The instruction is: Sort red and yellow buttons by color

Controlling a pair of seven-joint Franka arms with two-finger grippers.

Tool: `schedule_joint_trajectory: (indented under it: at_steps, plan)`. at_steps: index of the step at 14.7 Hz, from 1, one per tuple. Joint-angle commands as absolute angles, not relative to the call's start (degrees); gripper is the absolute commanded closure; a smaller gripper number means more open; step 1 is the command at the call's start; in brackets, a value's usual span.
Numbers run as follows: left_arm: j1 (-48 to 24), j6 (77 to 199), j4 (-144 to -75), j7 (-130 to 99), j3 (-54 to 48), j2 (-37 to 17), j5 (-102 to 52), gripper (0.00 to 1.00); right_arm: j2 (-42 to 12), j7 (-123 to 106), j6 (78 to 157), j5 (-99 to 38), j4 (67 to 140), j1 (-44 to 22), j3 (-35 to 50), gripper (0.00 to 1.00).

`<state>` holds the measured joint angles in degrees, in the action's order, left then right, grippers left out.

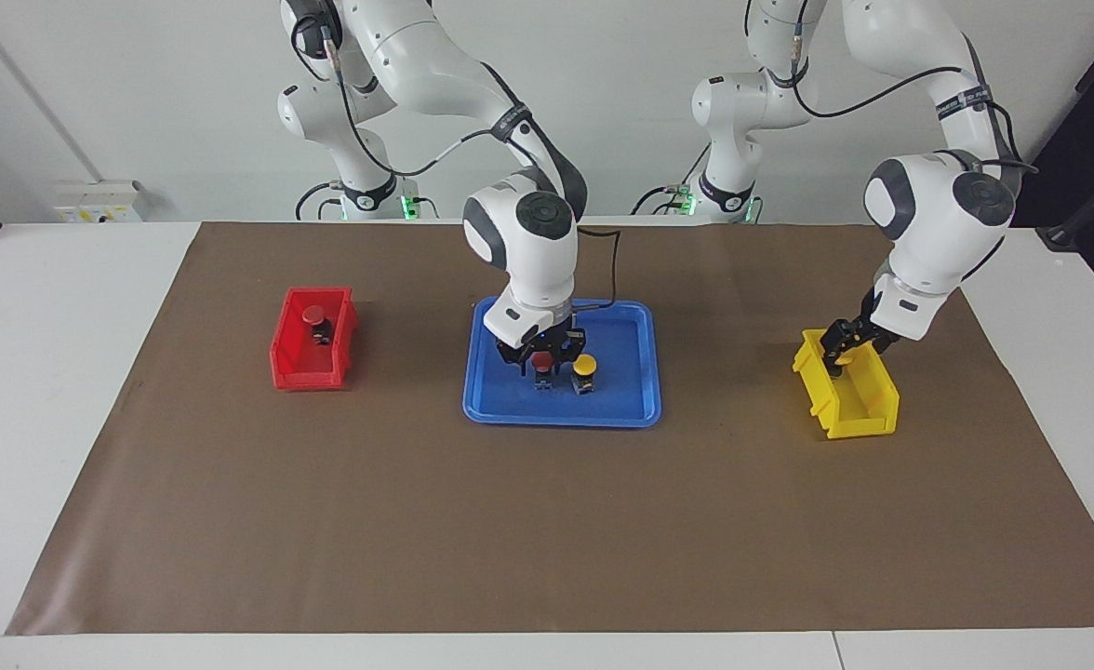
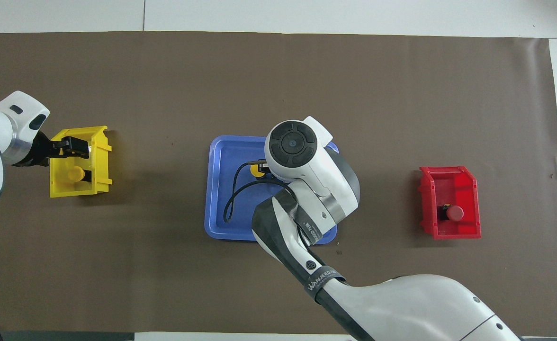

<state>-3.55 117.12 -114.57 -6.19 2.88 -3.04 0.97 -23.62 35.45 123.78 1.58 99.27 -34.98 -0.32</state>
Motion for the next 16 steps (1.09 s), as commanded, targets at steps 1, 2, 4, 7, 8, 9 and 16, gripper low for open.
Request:
schedule_joint_trajectory:
  at_steps: [1, 2, 4, 7, 8, 9, 16]
  plan:
    - [-4.2, 109.6, -108.6, -2.4, 3.3, -2.9, 2.4, 0.0, -21.8, 36.2, 124.5, 1.8, 101.3, -35.2, -0.2, 0.62]
    - [-4.0, 107.3, -107.1, 0.8, 3.3, -2.2, 2.4, 0.0, -21.8, 36.2, 124.5, 1.8, 101.2, -35.1, -0.2, 0.68]
    - [-3.7, 103.9, -105.1, 6.0, 3.2, -1.1, 2.3, 0.0, -21.6, 35.8, 123.4, 1.8, 100.5, -34.9, -0.2, 0.76]
    - [-4.2, 101.7, -104.7, 6.5, 2.9, 1.8, 2.0, 0.0, -15.4, 28.7, 119.2, 2.7, 100.2, -29.1, -0.7, 0.76]
    - [-4.4, 100.6, -103.9, 6.6, 2.7, 2.6, 1.9, 0.0, -12.2, 22.4, 115.4, 2.7, 101.0, -25.5, -0.7, 0.76]
    - [-4.8, 99.1, -103.0, 6.5, 2.6, 3.2, 1.7, 0.0, -9.3, 18.3, 112.4, 2.6, 102.4, -22.2, -0.7, 0.76]
    - [-9.4, 98.9, -100.7, -1.6, 2.6, 4.0, -0.7, 0.0, -1.0, -6.2, 107.7, -1.5, 109.8, -1.9, -0.6, 0.76]
